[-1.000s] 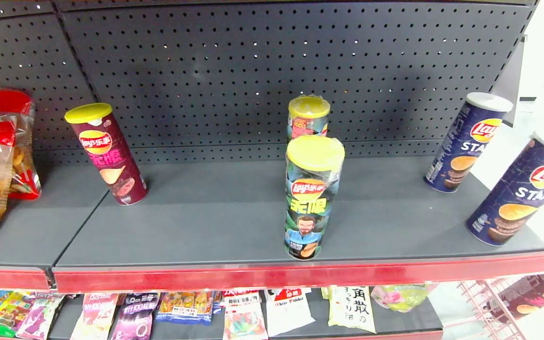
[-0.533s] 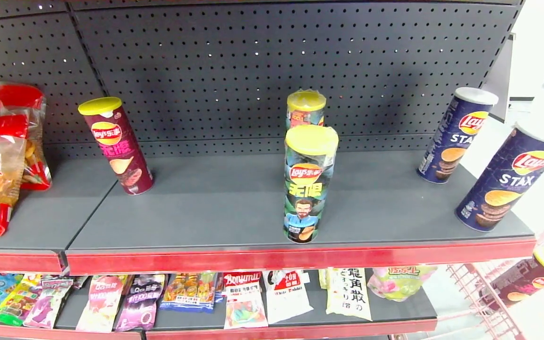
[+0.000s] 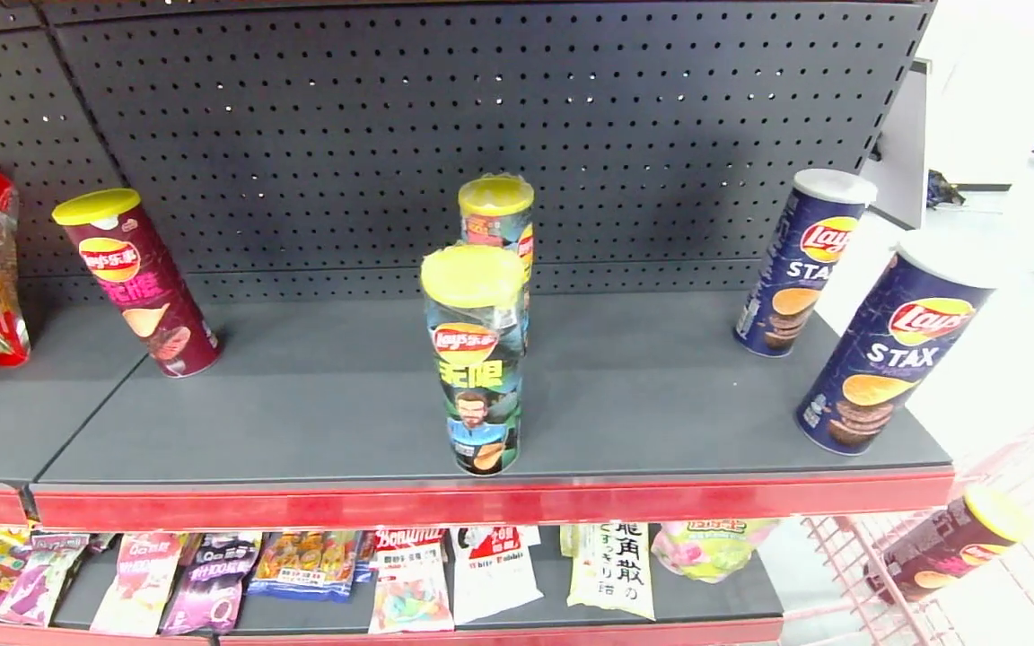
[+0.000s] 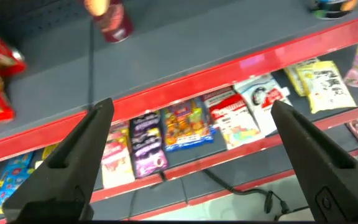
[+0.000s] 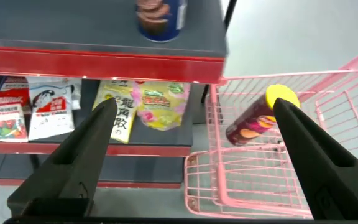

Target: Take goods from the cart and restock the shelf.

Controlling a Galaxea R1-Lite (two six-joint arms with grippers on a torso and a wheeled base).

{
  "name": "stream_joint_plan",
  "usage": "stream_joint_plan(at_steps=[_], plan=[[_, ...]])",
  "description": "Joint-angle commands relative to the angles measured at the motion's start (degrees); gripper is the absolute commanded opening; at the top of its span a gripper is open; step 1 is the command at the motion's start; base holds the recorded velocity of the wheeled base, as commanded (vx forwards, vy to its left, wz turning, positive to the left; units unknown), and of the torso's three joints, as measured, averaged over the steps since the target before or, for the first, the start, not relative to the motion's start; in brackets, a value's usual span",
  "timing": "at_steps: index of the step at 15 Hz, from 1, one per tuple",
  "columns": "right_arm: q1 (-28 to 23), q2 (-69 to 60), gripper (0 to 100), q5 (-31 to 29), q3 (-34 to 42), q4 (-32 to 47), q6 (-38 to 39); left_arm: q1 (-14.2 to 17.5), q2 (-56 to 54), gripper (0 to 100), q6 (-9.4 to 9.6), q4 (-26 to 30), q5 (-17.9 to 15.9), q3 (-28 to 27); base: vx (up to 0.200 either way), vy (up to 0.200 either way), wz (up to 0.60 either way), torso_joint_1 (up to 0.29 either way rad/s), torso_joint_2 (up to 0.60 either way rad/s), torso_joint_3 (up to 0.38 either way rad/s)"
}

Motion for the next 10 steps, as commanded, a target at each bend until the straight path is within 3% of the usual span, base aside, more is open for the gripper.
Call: stream_joint_plan(at_steps=[1, 6, 9, 10], plan=[[0.03, 0.12, 100, 0.02, 0.15, 0.02, -0.06, 0.0, -0.7, 100, 0.58, -0.01, -0.03, 0.27, 0.0, 0.0, 0.0, 0.0, 0.0, 0.0], [0.03, 0.03, 100, 0.11, 1.12, -0.07, -0.24, -0.27, -2.98, 100, 1.73, -0.01, -0.64, 0.44, 0.0, 0.0, 0.0, 0.0, 0.0, 0.0], [0.12, -1.03, 100, 0.11, 1.91, -0.07, -0.24, -0.27, -7.9, 100, 1.99, 1.75, -5.21, 0.97, 0.0, 0.0, 0.0, 0.0, 0.0, 0.0], [0.12, -1.55, 100, 0.11, 2.26, 0.02, -0.24, -0.27, -8.96, 100, 2.17, 2.37, -5.3, 1.23, 0.0, 0.0, 0.0, 0.0, 0.0, 0.0]])
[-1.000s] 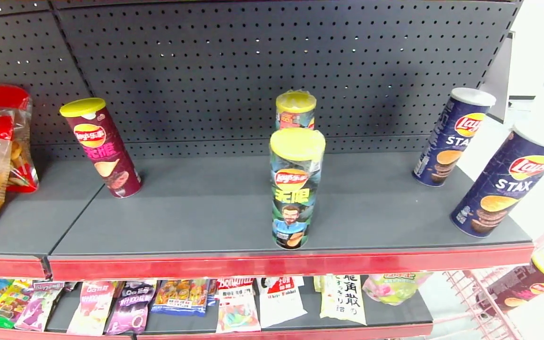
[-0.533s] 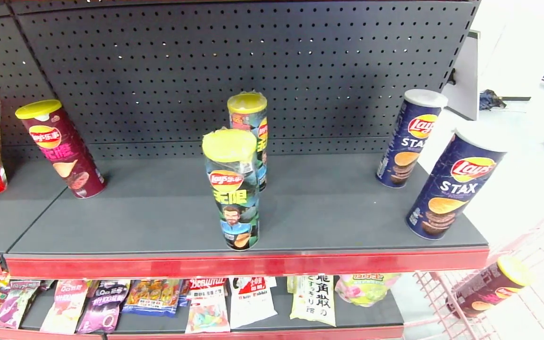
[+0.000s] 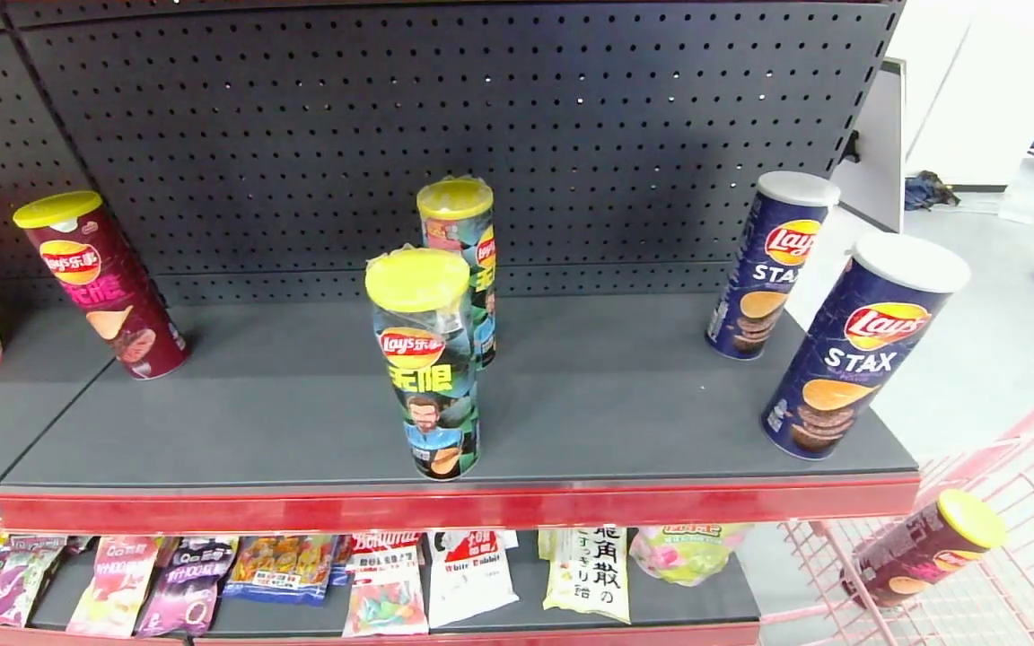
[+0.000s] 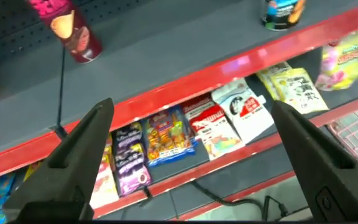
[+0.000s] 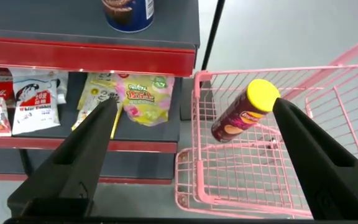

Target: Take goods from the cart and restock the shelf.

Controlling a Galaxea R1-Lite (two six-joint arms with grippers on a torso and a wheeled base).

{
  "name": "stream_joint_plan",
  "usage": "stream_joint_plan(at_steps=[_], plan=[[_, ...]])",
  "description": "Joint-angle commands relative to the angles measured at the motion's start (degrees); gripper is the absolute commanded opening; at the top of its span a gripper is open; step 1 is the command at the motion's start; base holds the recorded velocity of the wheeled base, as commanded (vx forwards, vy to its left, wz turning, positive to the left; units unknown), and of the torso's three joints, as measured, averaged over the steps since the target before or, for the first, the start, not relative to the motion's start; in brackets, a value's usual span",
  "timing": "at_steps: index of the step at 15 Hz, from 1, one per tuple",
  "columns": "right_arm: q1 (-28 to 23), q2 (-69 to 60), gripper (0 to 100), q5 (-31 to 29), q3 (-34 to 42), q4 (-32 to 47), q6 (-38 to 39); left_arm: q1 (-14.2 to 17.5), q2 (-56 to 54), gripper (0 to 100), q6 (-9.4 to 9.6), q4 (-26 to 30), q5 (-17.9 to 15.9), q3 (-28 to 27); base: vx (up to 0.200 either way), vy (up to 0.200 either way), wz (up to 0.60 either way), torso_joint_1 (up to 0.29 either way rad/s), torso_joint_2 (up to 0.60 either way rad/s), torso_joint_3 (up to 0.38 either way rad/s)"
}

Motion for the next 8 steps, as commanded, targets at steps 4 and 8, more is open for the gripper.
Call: stream_joint_plan(at_steps=[4, 8], plan=[[0.05, -0.81, 100, -0.01, 0.45, 0.04, -0.08, 0.0, -4.12, 100, 0.08, 0.72, -0.29, 1.64, 0.0, 0.0, -0.6, -0.002, 0.0, 0.004], [0.05, -0.72, 100, -0.01, 0.45, 0.04, -0.08, 0.0, -4.39, 100, 0.08, 0.72, -0.64, 2.34, 0.0, 0.0, -0.6, 0.004, 0.01, 0.006]])
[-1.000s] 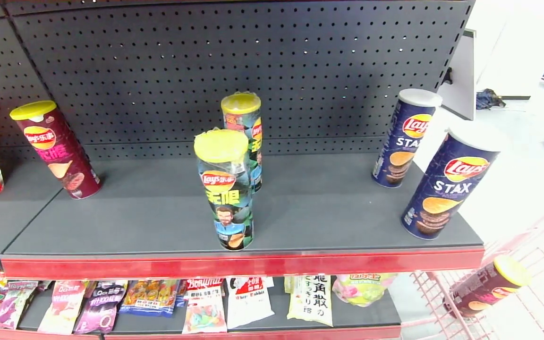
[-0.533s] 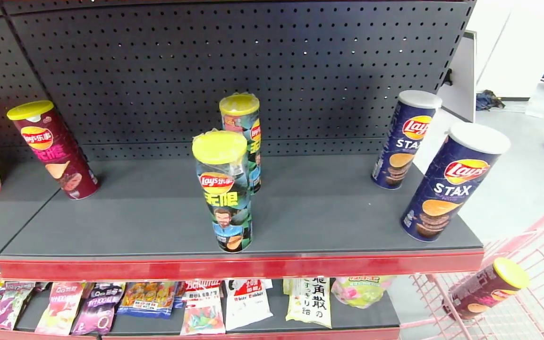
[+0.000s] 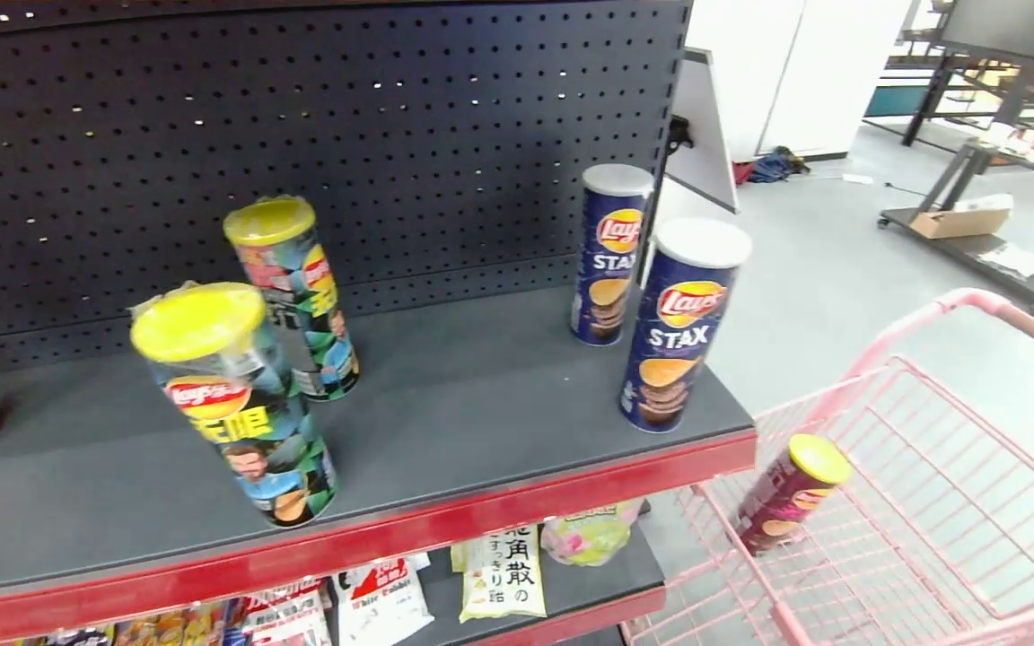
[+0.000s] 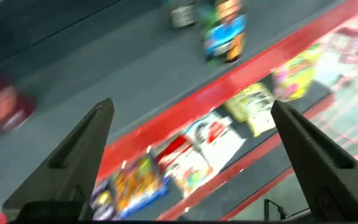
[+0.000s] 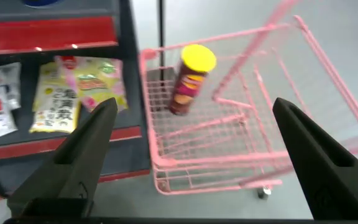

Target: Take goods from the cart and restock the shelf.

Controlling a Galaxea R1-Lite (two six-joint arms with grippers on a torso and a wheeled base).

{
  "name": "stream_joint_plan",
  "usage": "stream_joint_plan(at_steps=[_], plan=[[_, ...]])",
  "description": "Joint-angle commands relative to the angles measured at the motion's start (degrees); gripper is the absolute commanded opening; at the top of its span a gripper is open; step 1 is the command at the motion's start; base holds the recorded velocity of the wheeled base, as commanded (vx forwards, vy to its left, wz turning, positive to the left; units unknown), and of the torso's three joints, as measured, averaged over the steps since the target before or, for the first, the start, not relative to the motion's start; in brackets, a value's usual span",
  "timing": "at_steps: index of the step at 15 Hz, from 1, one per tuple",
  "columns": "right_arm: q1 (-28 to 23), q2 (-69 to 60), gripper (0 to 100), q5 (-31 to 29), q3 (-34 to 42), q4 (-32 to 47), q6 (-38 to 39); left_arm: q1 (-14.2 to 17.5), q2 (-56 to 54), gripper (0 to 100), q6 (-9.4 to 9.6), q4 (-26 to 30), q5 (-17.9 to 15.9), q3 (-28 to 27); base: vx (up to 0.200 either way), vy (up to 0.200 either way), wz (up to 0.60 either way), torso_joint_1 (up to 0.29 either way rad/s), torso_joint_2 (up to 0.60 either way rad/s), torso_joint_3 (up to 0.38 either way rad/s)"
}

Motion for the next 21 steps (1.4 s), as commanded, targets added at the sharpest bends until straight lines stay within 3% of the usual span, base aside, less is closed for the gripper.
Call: stream_joint_plan(at_steps=[1, 3, 12, 21], plan=[[0.03, 0.16, 100, 0.0, 0.01, -0.01, -0.02, 0.0, -0.43, 100, 0.0, -0.07, -0.07, 0.46, 0.0, 0.0, -0.6, 0.002, 0.01, -0.002], [0.03, 0.16, 100, 0.0, 0.27, -0.01, -0.02, 0.0, -1.13, 100, 0.0, 0.01, -0.16, 0.81, 0.0, 0.0, -0.6, 0.002, 0.0, 0.005], [-0.5, -1.07, 100, -0.7, 1.68, -0.01, -1.69, 0.0, -2.63, 100, -0.09, 0.01, -0.07, 1.86, 0.0, 0.0, 0.0, -0.003, 0.01, 0.005], [-0.41, -4.5, 100, -0.52, 4.58, 0.08, -1.69, 0.09, -4.3, 100, -0.09, 0.1, 0.02, 2.74, 0.0, 0.0, 0.07, -0.138, 0.36, 0.212]])
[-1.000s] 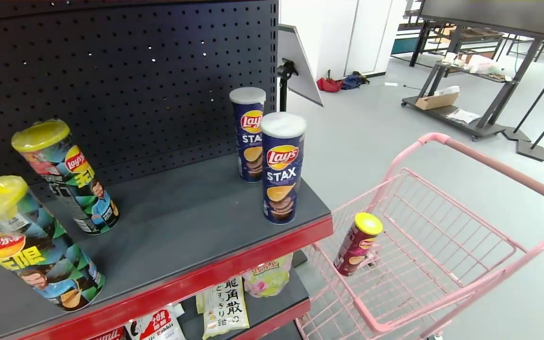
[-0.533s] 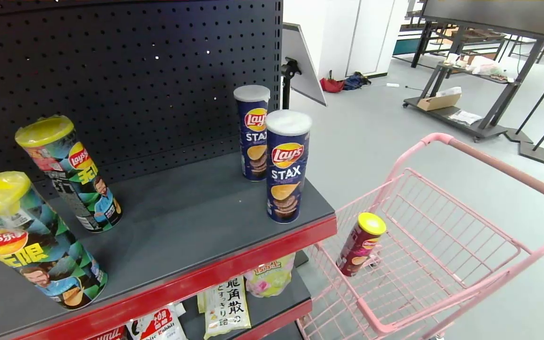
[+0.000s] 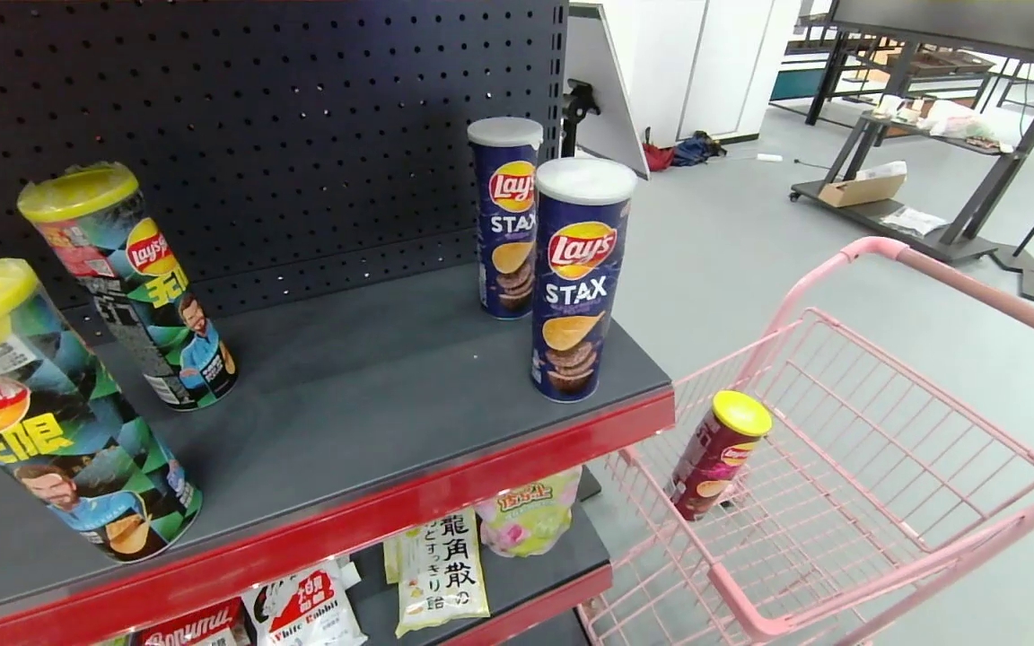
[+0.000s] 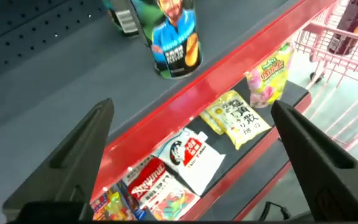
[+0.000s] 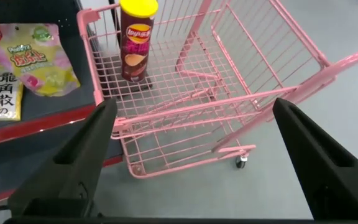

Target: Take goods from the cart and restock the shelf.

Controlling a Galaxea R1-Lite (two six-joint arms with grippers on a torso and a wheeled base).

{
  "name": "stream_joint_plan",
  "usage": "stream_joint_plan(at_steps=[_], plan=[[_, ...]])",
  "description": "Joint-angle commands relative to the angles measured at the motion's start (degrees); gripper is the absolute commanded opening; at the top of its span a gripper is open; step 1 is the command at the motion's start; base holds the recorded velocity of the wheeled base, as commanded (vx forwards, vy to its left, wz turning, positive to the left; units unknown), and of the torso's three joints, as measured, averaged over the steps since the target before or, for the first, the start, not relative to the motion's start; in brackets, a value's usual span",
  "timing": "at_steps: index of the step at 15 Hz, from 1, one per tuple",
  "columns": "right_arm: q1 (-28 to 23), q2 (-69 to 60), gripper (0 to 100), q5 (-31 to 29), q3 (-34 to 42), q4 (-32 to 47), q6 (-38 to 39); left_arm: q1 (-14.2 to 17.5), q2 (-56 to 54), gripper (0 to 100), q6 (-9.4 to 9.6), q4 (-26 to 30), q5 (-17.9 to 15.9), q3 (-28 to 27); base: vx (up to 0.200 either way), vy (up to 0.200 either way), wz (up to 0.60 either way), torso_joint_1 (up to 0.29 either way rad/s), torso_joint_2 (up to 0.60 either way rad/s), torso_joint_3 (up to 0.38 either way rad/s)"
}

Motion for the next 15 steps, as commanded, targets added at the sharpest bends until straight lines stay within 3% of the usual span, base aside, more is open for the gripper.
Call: stream_joint_plan(at_steps=[1, 8, 10, 12, 13, 14, 15], plan=[[0.12, -0.44, 100, 0.05, 0.14, 0.04, 0.0, -0.02, 0.04, 100, -0.01, -0.01, 0.03, 0.01, 0.0, 0.0, 0.0, -0.154, 0.39, 0.246], [-0.15, -0.79, 100, 0.05, 2.6, 0.04, 0.53, -0.02, -0.58, 100, -0.01, -0.1, 0.29, 0.19, 0.0, 0.0, 0.0, -0.149, 0.42, 0.264], [1.08, 9.23, 100, 0.84, 0.58, -8.48, 3.87, -0.11, -2.16, 100, -0.36, -0.53, -0.06, 1.33, 0.0, 0.0, 0.0, -0.016, 0.04, 0.031], [2.58, 27.16, 100, 1.89, -1.09, -27.29, 6.86, 0.07, -1.89, 100, -0.8, -0.71, 0.12, 1.68, 0.0, 0.0, 0.0, 0.0, 0.0, 0.0], [2.93, 31.64, 100, 2.86, -1.79, -30.54, 6.86, -0.02, -1.02, 100, -1.24, -0.89, 0.12, 1.24, 0.0, 0.0, 0.0, 0.0, 0.0, 0.0], [3.02, 41.22, 100, 4.27, -3.64, -34.67, 6.68, 0.07, 2.76, 100, -4.66, -2.56, 0.12, 0.36, 0.0, 0.0, 0.0, 0.0, 0.0, 0.0], [3.11, 41.66, 100, 4.27, -3.73, -34.85, 6.68, -0.02, 2.85, 100, -4.84, -2.64, 0.12, 0.27, 0.0, 0.0, 0.0, 0.0, 0.0, 0.0]])
